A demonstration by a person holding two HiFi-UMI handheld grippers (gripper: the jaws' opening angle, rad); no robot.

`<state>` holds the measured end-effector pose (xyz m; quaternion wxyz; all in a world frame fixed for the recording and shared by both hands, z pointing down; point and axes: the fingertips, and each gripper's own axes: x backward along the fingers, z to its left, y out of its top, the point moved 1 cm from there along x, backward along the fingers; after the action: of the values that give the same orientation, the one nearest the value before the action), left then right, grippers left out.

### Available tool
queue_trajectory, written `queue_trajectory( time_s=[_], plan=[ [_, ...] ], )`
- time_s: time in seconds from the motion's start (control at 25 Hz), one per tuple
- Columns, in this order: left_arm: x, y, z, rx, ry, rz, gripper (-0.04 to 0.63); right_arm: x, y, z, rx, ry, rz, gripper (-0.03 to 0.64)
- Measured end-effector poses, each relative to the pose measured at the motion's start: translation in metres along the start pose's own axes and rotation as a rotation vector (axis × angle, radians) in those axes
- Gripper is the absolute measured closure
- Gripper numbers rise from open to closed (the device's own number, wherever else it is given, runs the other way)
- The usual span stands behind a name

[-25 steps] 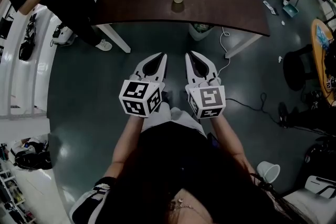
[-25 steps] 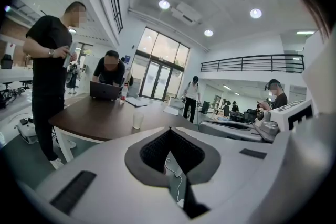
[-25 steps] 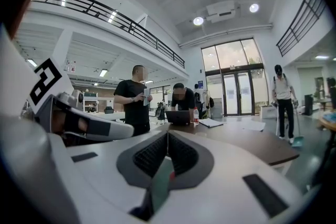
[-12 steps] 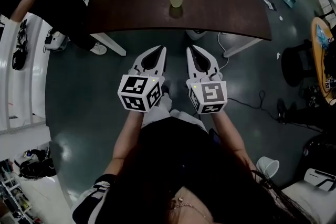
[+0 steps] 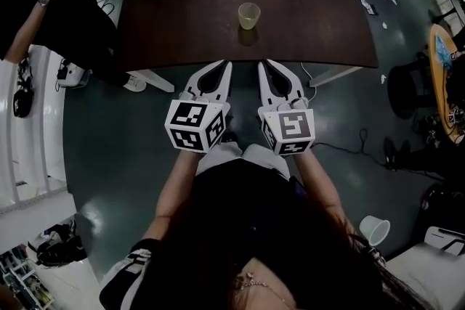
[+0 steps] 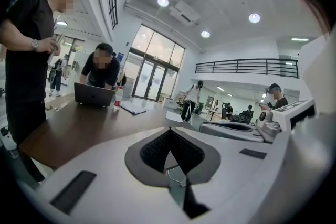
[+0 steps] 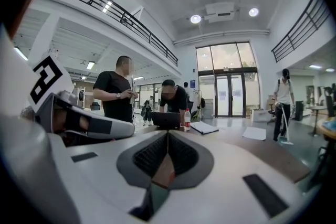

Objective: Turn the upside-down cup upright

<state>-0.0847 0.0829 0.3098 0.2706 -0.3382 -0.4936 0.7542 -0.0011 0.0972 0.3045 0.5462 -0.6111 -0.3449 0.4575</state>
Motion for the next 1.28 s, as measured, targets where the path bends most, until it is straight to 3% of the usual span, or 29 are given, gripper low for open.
queue_trajectory(
  time_s=[0.52,0.96,1.28],
  plan=[
    [-0.067,0.005,0.029,0.022,0.002,0.035,0.594,-0.054,-0.011,-0.046,-0.030,-0.021,0.027,0.601],
    [-0.167,0.016,0.046,0.022,0.067,0.029,0.594,-0.127,-0.021,-0.131,-0.044,0.035,0.026,0.601],
    [-0.190,0.020,0.073,0.049,0.129,0.034,0.594,-0.167,-0.028,-0.145,-0.053,0.100,0.054,0.600]
  ],
)
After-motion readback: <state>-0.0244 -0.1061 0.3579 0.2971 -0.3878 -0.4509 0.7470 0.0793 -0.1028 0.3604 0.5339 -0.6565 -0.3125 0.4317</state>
